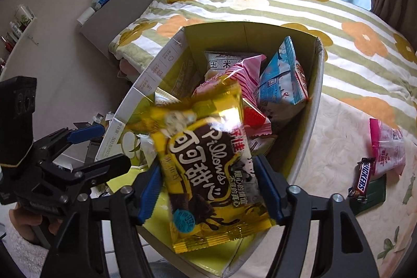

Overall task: Organize snacks
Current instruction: 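Carry both items over the box and open both grippers to drop them, then move both grippers back toward the Snickers bar and pink-white candy bag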

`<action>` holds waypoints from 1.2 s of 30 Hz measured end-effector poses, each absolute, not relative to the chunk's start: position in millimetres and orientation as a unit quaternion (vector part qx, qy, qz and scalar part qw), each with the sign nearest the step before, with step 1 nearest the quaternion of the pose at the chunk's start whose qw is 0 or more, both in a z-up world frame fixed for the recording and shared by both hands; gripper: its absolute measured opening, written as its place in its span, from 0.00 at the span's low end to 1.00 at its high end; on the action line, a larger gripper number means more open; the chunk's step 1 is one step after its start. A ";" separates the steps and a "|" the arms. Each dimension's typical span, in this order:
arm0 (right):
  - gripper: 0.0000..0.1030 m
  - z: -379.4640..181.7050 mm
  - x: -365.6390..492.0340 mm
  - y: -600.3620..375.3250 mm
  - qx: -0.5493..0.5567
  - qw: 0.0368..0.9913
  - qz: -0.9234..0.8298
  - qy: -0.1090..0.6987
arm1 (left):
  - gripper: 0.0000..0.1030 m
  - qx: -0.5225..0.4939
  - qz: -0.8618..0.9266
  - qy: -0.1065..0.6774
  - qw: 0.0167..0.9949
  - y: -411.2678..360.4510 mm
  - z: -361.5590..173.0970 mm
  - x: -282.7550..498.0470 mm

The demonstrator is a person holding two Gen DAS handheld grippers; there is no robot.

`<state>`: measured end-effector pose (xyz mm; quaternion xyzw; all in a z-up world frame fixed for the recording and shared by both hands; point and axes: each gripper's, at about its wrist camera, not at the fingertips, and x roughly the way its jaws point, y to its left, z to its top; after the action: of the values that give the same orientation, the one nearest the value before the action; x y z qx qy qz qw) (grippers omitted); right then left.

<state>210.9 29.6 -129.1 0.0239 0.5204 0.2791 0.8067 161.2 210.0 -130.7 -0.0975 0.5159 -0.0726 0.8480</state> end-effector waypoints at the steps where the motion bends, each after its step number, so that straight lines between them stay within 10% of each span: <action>1: 0.86 -128.3 209.2 28.8 0.022 0.813 0.274 0.514 | 1.00 -0.102 -0.075 0.514 0.848 210.5 -129.3 160.7; 6: 0.99 -125.8 206.9 20.3 0.035 0.823 0.271 0.498 | 1.00 -0.110 -0.075 0.509 0.850 213.3 -128.8 159.0; 36: 0.99 -67.4 209.7 -128.1 -0.005 0.879 0.173 0.444 | 1.00 -0.073 -0.142 0.467 0.870 98.2 -76.3 169.0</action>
<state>209.7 -128.1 -67.4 -0.0051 0.4441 0.1734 0.8790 169.0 98.2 -76.3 -0.0734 0.4665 -0.1423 0.8699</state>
